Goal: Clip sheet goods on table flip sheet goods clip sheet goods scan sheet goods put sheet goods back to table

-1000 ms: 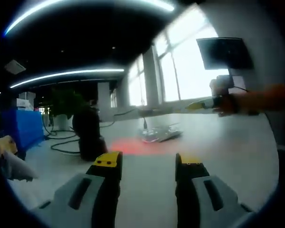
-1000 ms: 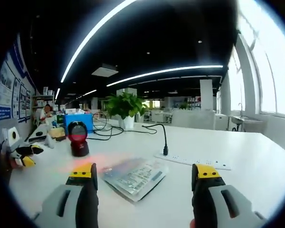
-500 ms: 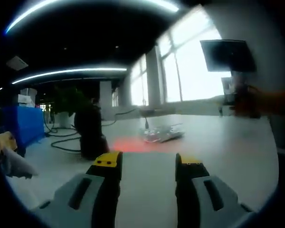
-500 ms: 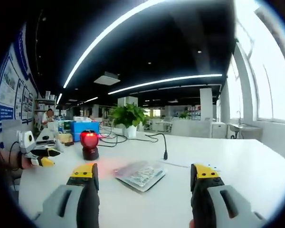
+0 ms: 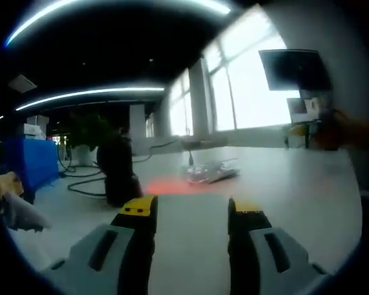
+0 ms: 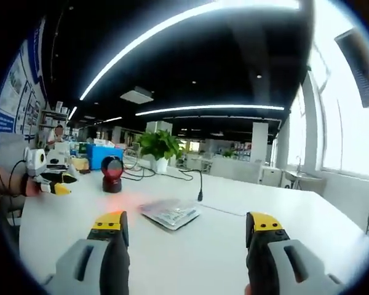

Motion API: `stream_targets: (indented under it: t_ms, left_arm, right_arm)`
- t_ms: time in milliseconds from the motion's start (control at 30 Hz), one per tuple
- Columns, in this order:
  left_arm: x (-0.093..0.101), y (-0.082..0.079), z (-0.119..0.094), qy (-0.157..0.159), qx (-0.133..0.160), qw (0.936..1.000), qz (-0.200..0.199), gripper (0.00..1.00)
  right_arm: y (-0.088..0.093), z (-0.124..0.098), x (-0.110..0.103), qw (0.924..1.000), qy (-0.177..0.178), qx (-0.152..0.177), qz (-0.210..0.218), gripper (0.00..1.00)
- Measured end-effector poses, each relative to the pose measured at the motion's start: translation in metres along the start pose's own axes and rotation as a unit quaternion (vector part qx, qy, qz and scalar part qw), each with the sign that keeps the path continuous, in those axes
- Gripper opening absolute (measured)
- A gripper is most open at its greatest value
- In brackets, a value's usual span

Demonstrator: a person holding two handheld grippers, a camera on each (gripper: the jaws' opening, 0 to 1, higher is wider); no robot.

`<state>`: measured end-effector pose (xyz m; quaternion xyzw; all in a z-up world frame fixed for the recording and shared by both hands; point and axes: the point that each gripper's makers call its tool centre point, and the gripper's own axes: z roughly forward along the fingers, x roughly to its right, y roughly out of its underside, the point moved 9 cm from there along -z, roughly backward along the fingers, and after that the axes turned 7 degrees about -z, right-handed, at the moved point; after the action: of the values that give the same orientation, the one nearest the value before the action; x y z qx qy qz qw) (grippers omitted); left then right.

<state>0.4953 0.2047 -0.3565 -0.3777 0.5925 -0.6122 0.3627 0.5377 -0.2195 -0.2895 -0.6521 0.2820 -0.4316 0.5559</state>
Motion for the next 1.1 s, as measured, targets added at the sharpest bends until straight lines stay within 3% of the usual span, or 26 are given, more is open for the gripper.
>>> stream_targets:
  t_ms: [333,500,700,900,933,967,1033,1100]
  left_arm:
    - [0.0,-0.002,-0.002,0.009,0.009,0.9997,-0.02,0.39]
    - [0.004,-0.002,-0.002,0.017,0.009,0.9997,-0.011,0.42]
    - [0.001,-0.004,-0.003,0.017,0.013,0.9996,-0.018,0.43]
    - [0.001,-0.005,-0.004,0.018,0.023,0.9992,-0.026,0.42]
    - [0.002,-0.005,-0.003,0.018,0.021,0.9994,-0.022,0.42]
    - [0.002,-0.005,-0.003,0.018,0.019,0.9995,-0.02,0.42]
    - [0.001,-0.004,-0.003,0.017,0.018,0.9995,-0.022,0.42]
    - [0.0,-0.004,-0.002,0.018,0.016,0.9993,-0.027,0.42]
  right_arm:
    - [0.021,-0.029,-0.013,0.9979,0.026,0.015,0.058,0.7]
    - [0.033,-0.033,-0.02,0.9993,0.018,0.013,0.03,0.72]
    - [0.046,-0.046,-0.01,0.9987,0.022,0.04,0.024,0.73]
    - [0.063,-0.048,0.002,0.9976,0.039,0.034,0.046,0.72]
    - [0.064,-0.049,0.003,0.9983,0.044,0.023,0.031,0.71]
    - [0.059,-0.05,0.003,0.9979,0.05,0.033,0.024,0.7]
    - [0.057,-0.049,0.003,0.9963,0.051,0.05,0.049,0.69]
    - [0.059,-0.05,0.002,0.9965,0.052,0.049,0.043,0.69]
